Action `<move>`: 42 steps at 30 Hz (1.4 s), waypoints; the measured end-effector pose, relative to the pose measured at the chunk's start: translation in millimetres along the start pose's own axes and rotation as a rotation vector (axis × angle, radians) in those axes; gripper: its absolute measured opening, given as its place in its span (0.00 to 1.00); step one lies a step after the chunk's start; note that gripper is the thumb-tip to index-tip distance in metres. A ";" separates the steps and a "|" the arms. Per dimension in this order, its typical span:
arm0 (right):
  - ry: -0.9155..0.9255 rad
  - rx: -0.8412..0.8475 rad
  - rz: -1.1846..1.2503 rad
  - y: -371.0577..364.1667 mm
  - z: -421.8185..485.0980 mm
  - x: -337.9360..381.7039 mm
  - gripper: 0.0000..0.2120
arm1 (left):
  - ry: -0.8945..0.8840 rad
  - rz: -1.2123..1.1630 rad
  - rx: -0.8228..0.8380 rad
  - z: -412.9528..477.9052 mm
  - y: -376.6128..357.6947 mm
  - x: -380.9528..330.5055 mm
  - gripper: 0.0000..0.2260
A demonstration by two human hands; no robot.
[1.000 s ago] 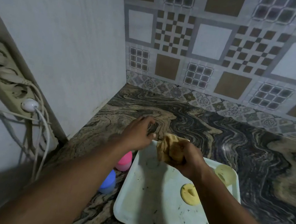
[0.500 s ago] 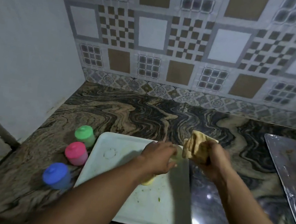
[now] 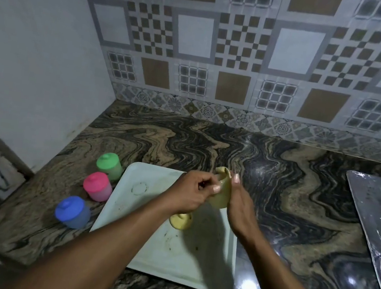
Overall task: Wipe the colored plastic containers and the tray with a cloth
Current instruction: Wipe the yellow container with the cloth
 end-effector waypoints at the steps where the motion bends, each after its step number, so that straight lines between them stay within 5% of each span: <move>1: -0.173 0.028 0.168 0.2 6.6 0.0 0.33 | 0.011 -0.061 0.009 -4.6 6.3 -3.4 0.07; 3: -0.545 0.152 0.479 -4.8 10.2 -0.1 0.28 | 0.043 -0.154 0.020 -10.2 14.6 -9.6 0.06; 5: -0.687 0.288 0.568 -11.1 -0.1 10.1 0.25 | 0.053 -0.160 0.006 -14.1 22.3 -13.4 0.05; 9: -0.672 0.266 0.547 -20.0 -4.4 22.1 0.20 | 0.008 0.063 -0.050 -17.8 43.2 -17.5 0.04; 15: -0.228 0.130 0.309 -18.9 0.0 53.0 0.16 | -0.037 0.120 -0.141 -12.1 52.7 -42.9 0.09; 21: -0.747 0.451 0.743 -18.5 -12.7 36.1 0.20 | -0.012 0.013 -0.121 -9.4 73.4 -28.2 0.05; 24: -0.795 0.509 0.788 -25.5 -18.6 32.6 0.23 | 0.010 -0.014 -0.127 -13.1 75.1 -21.3 0.05; 31: -0.202 0.272 0.456 -30.0 -4.0 60.6 0.13 | 0.100 0.066 -0.108 -10.2 78.3 -36.3 0.09; 36: -0.593 0.433 0.647 -35.3 -16.5 59.0 0.22 | 0.018 -0.048 -0.046 -12.4 72.4 -36.9 0.03; 38: -0.579 0.408 0.624 -35.3 -16.2 56.6 0.21 | 0.042 -0.061 -0.090 -13.7 72.5 -30.9 0.03; 42: -0.075 0.103 0.383 -27.2 -2.8 65.0 0.15 | 0.103 -0.002 -0.191 -13.1 75.6 -30.2 0.06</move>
Point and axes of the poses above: each hand's wrist, its own z-axis towards the middle knuckle, its own y-axis out of the back of the hand, x = y × z, the point moved 4 cm from there along z, towards the middle knuckle, and after that the axes turned 13 degrees about -x, right-handed, at the moved point
